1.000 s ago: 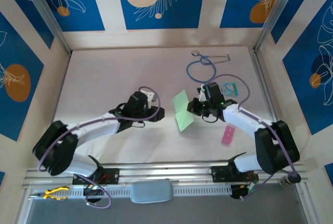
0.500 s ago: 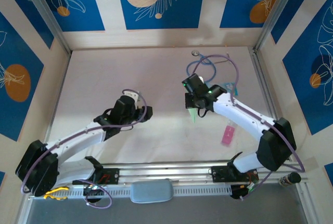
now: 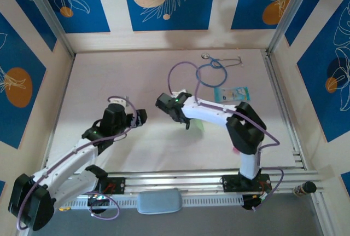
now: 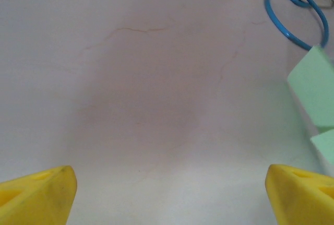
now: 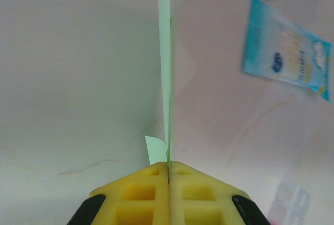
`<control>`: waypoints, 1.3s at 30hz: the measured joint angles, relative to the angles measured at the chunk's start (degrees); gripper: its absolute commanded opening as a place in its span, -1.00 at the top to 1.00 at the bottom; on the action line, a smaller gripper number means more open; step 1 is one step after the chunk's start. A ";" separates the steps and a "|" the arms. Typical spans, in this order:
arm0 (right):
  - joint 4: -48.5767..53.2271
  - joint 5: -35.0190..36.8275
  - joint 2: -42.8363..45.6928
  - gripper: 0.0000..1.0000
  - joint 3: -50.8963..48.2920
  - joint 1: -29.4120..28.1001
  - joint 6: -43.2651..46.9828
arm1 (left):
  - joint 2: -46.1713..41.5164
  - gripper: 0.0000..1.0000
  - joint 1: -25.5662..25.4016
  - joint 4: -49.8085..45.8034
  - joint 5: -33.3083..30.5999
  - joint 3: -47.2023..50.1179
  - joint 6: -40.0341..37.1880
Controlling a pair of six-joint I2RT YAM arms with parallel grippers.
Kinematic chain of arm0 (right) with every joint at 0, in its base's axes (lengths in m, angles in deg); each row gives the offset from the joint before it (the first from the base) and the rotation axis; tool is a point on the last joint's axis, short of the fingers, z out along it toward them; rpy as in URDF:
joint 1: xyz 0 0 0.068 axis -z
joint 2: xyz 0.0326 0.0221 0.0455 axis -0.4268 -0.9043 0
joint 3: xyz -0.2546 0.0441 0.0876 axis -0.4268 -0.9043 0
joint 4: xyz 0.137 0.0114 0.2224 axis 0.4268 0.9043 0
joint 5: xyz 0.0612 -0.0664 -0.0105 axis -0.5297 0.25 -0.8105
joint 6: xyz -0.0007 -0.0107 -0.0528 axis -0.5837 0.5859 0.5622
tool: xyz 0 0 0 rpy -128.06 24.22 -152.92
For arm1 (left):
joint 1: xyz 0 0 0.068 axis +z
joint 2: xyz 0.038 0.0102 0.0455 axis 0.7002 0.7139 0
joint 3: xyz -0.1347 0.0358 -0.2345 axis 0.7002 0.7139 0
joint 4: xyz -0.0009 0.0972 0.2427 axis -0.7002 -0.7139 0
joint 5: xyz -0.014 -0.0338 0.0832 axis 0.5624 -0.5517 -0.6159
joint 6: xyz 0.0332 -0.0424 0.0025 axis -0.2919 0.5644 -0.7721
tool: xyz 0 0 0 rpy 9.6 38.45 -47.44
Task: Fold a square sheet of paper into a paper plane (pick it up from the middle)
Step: Turn over the paper at the center of the table.
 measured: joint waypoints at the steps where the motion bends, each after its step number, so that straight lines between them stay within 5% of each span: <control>1: -0.09 -0.79 -1.27 0.93 0.92 -0.76 0.02 | -1.11 -0.90 0.96 -0.68 -0.20 0.35 0.46; 11: -6.19 -15.28 -8.04 0.70 6.69 -3.30 0.76 | -8.26 -1.00 4.85 -7.23 0.48 2.45 1.66; 15: -15.39 -26.56 -5.31 0.14 1.95 -1.38 1.38 | -8.39 -1.00 5.11 -8.48 2.91 2.43 1.18; 18: -22.38 -35.12 1.11 -0.01 -6.25 1.95 0.09 | -7.52 -1.00 5.64 -7.52 7.61 2.40 0.90; 22: -31.04 -43.98 11.67 0.07 -16.57 8.55 -2.51 | -1.66 -0.95 6.58 -5.22 15.56 0.92 0.70; 32: -48.35 -61.66 22.16 0.74 -38.84 25.16 -10.27 | 20.92 0.07 6.75 12.94 35.28 -0.63 9.66; 39: -53.83 -69.11 19.82 0.87 -40.74 25.59 -11.43 | 32.39 0.15 4.04 19.47 39.21 -4.52 14.38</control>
